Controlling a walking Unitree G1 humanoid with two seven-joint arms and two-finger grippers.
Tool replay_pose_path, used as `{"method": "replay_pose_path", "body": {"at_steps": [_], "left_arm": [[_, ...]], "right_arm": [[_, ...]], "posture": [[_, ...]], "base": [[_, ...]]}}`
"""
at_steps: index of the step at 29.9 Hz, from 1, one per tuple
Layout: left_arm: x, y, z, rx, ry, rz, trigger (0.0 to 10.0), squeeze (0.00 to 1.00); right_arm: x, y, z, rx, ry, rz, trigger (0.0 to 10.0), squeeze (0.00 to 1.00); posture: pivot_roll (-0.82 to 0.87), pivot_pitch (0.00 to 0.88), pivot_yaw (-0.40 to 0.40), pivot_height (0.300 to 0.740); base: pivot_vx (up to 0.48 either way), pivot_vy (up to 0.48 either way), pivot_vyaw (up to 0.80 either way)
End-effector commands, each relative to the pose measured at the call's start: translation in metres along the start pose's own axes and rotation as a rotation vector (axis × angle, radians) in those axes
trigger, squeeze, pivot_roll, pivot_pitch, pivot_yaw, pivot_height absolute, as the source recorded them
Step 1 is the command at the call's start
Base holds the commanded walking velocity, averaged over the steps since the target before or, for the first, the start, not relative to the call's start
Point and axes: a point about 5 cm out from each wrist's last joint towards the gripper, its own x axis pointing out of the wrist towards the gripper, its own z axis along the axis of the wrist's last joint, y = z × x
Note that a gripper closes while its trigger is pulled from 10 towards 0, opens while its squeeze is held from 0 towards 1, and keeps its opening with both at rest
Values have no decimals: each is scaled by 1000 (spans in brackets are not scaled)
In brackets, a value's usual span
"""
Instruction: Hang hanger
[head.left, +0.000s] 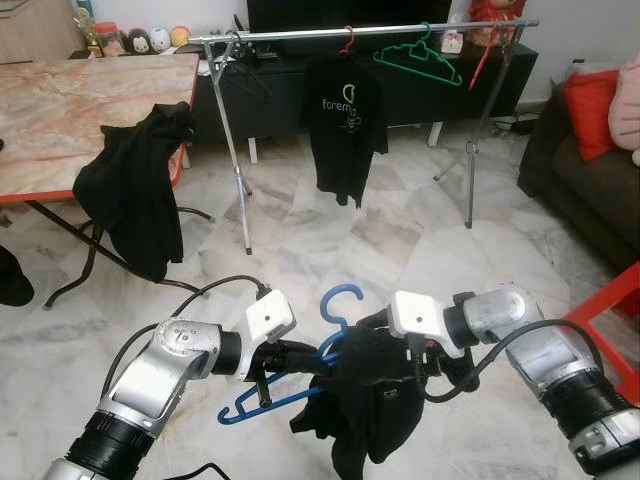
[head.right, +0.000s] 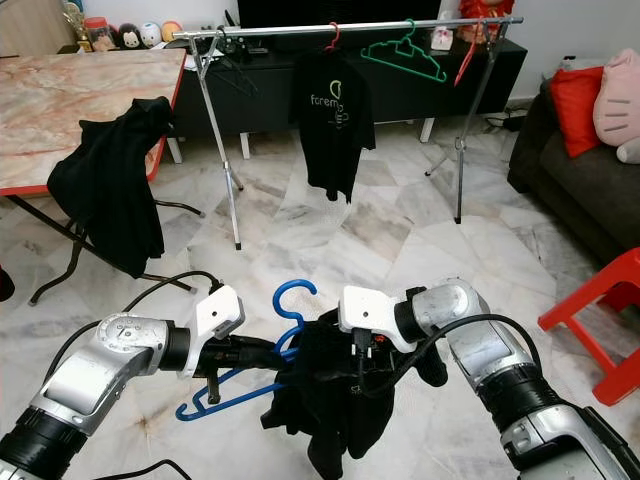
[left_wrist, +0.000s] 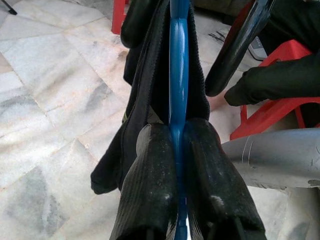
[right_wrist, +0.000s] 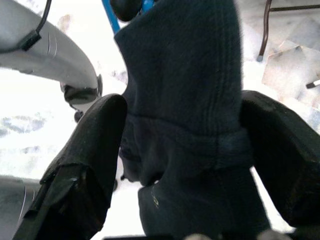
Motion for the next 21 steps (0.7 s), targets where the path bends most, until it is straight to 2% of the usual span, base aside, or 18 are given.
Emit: {"method": "replay_pose_path", "body": {"at_steps": [1,6,7,8,9,11,21], "left_arm": [[-1,1,15,50,-35,-8,10000,0],[-2,1,15,52,-31,-6,10000,0],[-2,1,15,52,-30,-6,10000,0],[-2,2,15,52,-29,-6,10000,0],[-2,1,15,52,-29,-7,10000,0],[-2,1,15,51,-27,-8,10000,0],[-2,1,14,51,-20,-15,10000,0]], "right_arm": [[-2,-4,2,-23,9,-5,10000,0],[-5,-9,4,-22,-12,-25,10000,0],[-6,-9,5,-21,-17,-27,7529,0],[-6,-10,5,-19,-20,-28,7529,0],[-7,-10,6,-19,-25,-26,431,0],[-9,-12,7,-17,-36,-31,0,0],[-11,-11,5,-6,-40,-4,0,0]], "posture": [[-59,38,-39,740],[-58,42,-36,740],[-58,42,-36,740],[-58,42,-36,740],[-58,42,-36,740],[-57,43,-35,740],[-58,43,-35,740]], "base": [[0,0,0],[0,0,0],[0,0,0],[0,0,0],[0,0,0],[0,0,0],[0,0,0]]}}
